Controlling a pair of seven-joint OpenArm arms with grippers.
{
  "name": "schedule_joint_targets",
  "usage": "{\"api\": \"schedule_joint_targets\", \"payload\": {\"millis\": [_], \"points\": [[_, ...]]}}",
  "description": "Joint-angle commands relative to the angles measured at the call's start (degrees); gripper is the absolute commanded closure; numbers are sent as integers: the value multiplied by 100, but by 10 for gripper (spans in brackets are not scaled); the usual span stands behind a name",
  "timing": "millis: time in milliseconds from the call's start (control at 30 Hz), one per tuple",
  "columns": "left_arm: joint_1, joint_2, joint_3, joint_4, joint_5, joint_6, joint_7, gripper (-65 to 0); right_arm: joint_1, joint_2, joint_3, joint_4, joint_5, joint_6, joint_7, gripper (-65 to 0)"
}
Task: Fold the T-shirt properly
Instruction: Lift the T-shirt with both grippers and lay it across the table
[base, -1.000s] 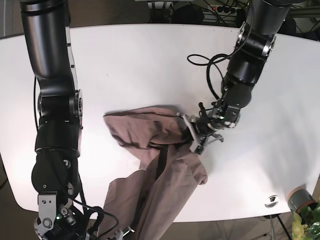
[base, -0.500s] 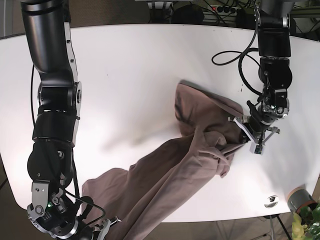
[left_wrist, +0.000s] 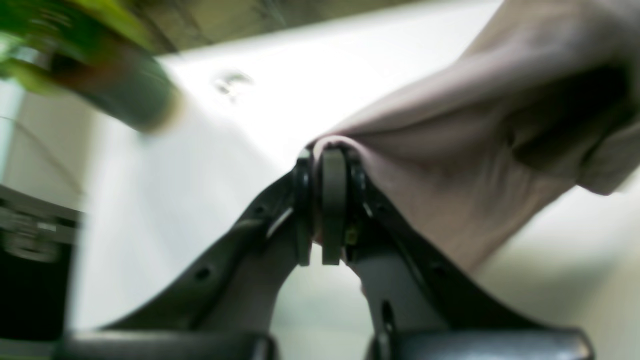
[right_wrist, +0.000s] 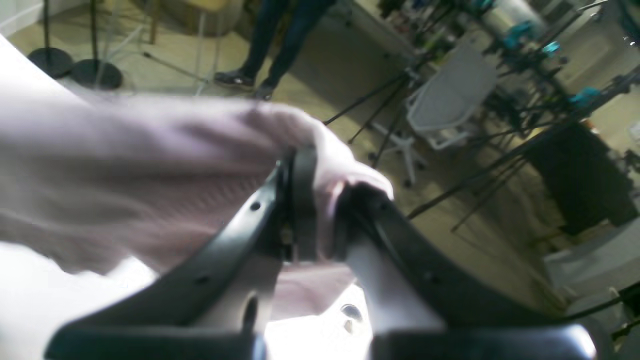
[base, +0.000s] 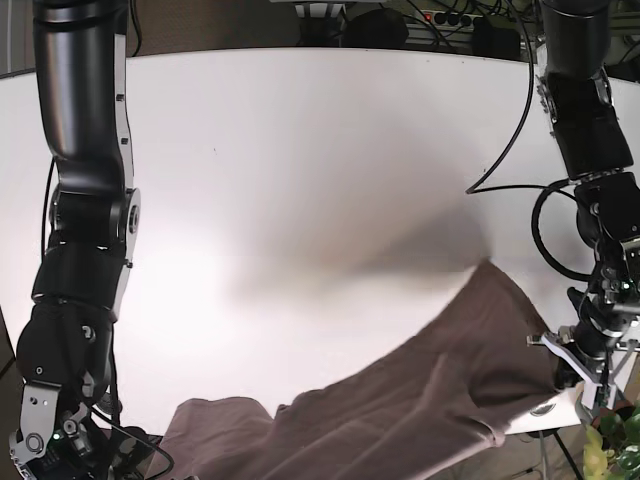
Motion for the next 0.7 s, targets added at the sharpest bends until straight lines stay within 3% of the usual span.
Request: {"api": "schedule_joint_targets", "payload": {"millis": [0, 133, 400, 667], "points": [[-313, -110, -17, 125, -15, 18, -120, 0, 260, 109, 22, 153, 24, -51, 154, -19], [-409, -251, -17, 125, -15, 18, -120, 0, -30, 258, 31, 531, 24, -51, 146, -19], [144, -277, -34, 125, -24, 18, -164, 0, -1217, 258, 620, 1182, 15, -51, 137, -19], [1402, -268, -34, 125, -24, 18, -427, 0, -2949, -6, 1332, 1621, 33, -42, 154, -19]]}}
